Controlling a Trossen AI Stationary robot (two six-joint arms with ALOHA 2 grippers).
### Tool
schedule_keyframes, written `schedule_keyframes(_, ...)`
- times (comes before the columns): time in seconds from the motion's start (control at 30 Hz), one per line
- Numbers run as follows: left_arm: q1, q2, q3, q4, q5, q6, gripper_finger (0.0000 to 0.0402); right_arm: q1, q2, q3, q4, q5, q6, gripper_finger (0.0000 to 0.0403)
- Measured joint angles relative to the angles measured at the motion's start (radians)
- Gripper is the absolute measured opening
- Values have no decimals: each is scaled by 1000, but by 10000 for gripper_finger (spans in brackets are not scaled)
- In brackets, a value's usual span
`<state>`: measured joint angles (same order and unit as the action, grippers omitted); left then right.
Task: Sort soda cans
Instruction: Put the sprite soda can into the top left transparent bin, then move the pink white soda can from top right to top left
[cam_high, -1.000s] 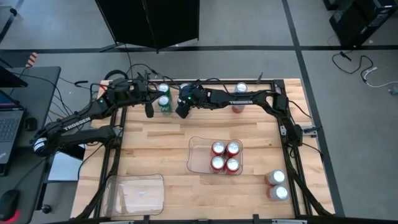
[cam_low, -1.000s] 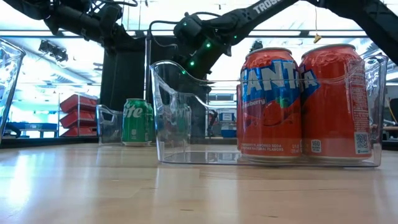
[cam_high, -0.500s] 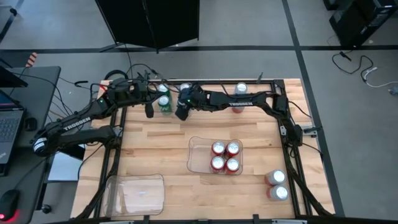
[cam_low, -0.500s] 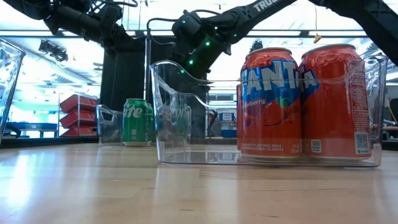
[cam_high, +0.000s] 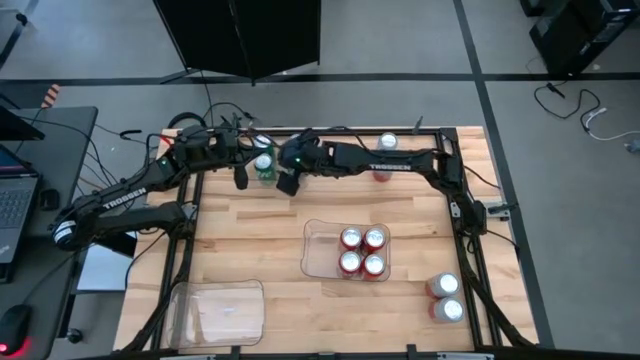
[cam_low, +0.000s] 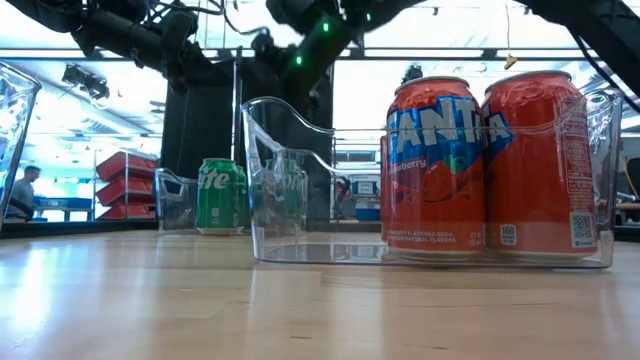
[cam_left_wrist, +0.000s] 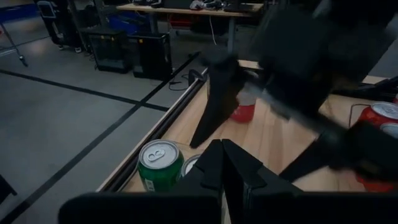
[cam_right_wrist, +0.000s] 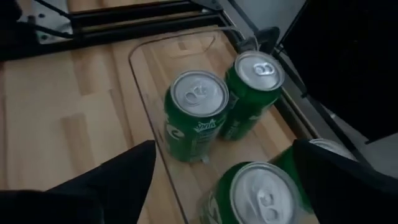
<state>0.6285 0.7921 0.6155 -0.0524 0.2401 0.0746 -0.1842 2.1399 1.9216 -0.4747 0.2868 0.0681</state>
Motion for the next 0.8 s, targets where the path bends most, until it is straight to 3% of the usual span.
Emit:
schedule_keyframes(0.1, 0, 0, 0, 0, 0, 0, 7, 12, 0, 95, -132, 3, -24, 328)
schedule_keyframes(0.2, 0, 0, 0, 0, 0, 0, 7, 25, 0, 179, -269, 3, -59, 269)
schedule_keyframes(0.43, 0, 0, 1, -62, 0, -3, 2, 55, -7, 219, -500, 4, -129, 39)
schedule_keyframes(0.47, 0, 0, 1, -82, -4, -10, 2, 56, -8, 207, -512, 5, -129, 20)
schedule_keyframes(0.6, 0, 0, 1, -159, -77, -59, 1, 58, -45, 101, -492, 8, -103, 18)
schedule_keyframes(0.8, 0, 0, 1, -317, -324, -105, 1, 65, -198, -155, -371, 11, -51, 5)
